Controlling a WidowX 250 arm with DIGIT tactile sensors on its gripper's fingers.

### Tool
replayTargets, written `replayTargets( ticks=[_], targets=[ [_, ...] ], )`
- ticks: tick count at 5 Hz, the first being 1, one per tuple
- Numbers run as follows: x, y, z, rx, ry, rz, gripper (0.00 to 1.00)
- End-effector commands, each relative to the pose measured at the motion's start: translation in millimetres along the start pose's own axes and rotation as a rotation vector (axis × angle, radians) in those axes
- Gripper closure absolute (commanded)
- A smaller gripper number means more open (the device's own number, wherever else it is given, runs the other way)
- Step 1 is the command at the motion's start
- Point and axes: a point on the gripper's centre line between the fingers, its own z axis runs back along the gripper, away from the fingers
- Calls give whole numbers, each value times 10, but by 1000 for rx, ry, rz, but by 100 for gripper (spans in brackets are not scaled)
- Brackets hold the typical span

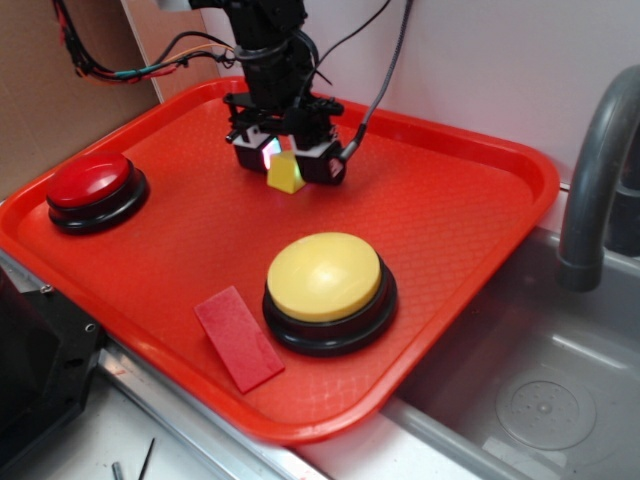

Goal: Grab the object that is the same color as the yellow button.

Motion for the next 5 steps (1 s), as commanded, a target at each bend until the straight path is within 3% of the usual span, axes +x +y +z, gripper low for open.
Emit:
replayTargets(
  ticks=[1, 2, 3, 4, 5],
  targets=[
    [-566, -53, 952, -54, -32, -259, 100],
    [-707, 95, 1231, -48, -27, -245, 100],
    [-645, 124, 1386, -12, -28, -205, 100],
    [-579, 116, 1548, 27, -82, -207, 100],
    [-519, 106, 1529, 46, -81, -214, 100]
  ],
)
